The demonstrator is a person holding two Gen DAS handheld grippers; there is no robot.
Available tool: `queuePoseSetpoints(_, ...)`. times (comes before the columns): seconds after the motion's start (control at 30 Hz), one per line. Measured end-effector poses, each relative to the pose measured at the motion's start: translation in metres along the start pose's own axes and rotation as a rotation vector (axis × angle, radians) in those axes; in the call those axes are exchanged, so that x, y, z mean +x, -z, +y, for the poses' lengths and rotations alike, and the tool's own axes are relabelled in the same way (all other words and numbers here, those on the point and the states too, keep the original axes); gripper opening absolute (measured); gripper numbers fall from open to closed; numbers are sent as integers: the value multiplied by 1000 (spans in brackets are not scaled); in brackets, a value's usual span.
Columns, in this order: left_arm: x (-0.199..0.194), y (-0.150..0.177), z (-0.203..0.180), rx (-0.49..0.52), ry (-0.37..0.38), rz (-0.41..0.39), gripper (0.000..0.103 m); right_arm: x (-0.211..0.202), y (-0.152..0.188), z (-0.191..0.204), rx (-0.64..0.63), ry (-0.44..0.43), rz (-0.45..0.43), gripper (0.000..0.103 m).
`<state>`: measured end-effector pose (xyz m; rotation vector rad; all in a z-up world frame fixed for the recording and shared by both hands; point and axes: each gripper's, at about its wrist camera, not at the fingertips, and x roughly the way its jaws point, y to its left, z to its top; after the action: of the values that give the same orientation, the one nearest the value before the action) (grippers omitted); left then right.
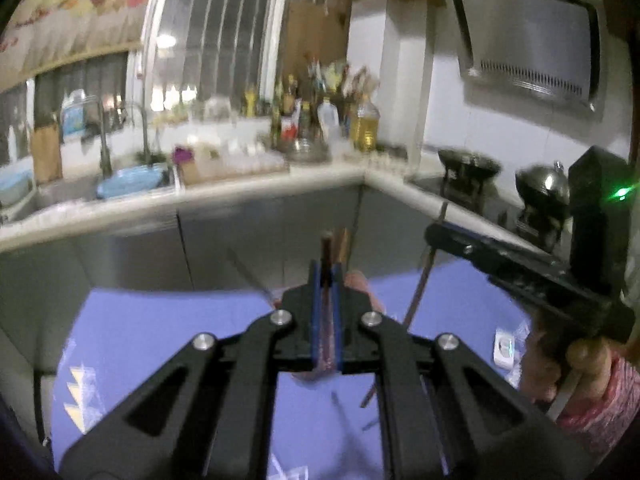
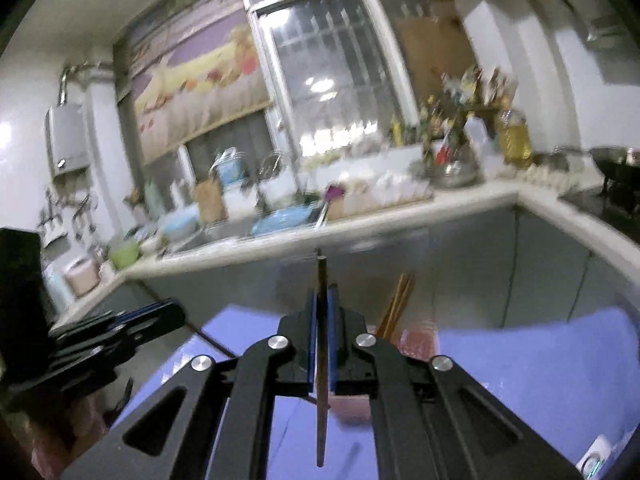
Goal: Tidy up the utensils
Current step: 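Lift both held chopsticks and carry them above the pink basket, then lower the chopsticks into the basket and open both grippers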
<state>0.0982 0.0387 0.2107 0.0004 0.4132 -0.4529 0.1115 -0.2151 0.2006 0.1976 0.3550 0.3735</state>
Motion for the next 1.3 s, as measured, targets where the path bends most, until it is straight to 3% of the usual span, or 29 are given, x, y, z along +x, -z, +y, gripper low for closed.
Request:
queuePoseSetpoints(0.1,15,-29,-7,15,-37,-45,5,19,-25,-6,7,39,-38,5)
queuePoseSetpoints(0.23,48,-44,-8,32,-80,-40,5,56,-36,-19,6,75,-56,5)
queuePoseSetpoints(0.37,92,-37,2,17,-105,24,5,96,-18,-31,-1,91,-20,5)
queuePoseSetpoints(0.6,149,3,20,1,-135,140,5,141,41,-47,51,78,141,5)
queuePoseSetpoints(0.8,137,-4,28,-38,-89,124,5,143,46,-48,65,62,160,5)
queuePoseSetpoints(0.9,113,-18,25,-49,-59,75,5,148,49,-49,69,56,224,9)
queuePoseSetpoints(0.97,101,-27,23,-49,-48,44,5,145,49,-53,106,38,217,16)
queuePoseSetpoints(1.07,88,-40,21,-48,-38,2,5,124,45,-54,120,40,137,64)
queuePoseSetpoints(1.2,93,-48,18,-37,-52,-7,5,93,38,-46,73,52,46,65)
queuePoseSetpoints(1.3,108,-44,18,-25,-88,10,5,58,43,-49,111,53,-46,65)
